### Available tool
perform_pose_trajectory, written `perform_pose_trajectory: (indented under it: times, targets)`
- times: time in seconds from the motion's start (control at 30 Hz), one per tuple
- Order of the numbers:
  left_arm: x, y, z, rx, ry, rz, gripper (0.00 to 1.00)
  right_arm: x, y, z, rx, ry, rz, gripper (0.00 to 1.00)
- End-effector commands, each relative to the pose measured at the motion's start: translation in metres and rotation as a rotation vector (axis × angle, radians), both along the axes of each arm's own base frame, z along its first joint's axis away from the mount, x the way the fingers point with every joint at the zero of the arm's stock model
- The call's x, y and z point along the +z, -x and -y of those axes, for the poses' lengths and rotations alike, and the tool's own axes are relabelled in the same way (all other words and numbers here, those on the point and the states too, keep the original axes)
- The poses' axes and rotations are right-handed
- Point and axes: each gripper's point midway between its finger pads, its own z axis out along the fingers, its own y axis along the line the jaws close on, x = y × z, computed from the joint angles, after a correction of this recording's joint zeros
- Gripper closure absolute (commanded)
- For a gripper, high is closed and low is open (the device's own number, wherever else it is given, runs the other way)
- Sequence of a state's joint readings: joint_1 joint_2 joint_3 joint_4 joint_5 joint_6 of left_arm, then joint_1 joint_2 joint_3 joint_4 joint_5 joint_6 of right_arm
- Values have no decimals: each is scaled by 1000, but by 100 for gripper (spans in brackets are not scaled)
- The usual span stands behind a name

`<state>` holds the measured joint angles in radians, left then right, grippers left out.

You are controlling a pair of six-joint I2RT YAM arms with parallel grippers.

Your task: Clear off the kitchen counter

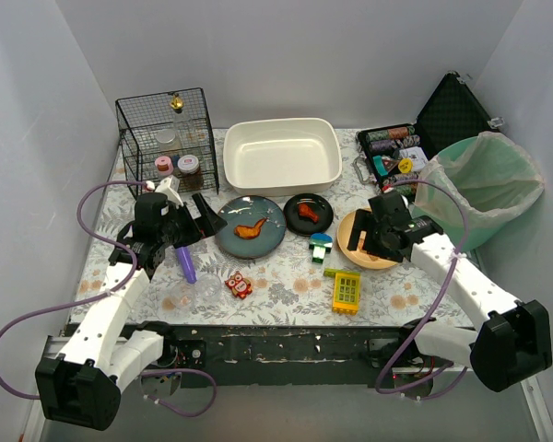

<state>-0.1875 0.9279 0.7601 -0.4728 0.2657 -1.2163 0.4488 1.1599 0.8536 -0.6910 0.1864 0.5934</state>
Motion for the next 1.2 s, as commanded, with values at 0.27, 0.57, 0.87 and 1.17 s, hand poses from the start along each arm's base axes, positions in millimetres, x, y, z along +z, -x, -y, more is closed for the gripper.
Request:
perform_pose_trajectory:
  times: [0.27, 0.57, 0.87, 1.17]
  targets:
    - [-4, 4, 7, -60, -1, 17, 3, -19, 10, 66, -411, -149, 13, 4]
    - [-4, 1, 9, -67, 4, 19, 3, -30, 3, 72, -563, -265, 18, 16]
    - [-6, 5, 8, -65, 4, 19, 3, -55, 1, 82, -633, -278, -13, 35]
    - [-9, 7, 8, -63, 5, 12, 3, -77, -1, 88, -642, -255, -32, 54]
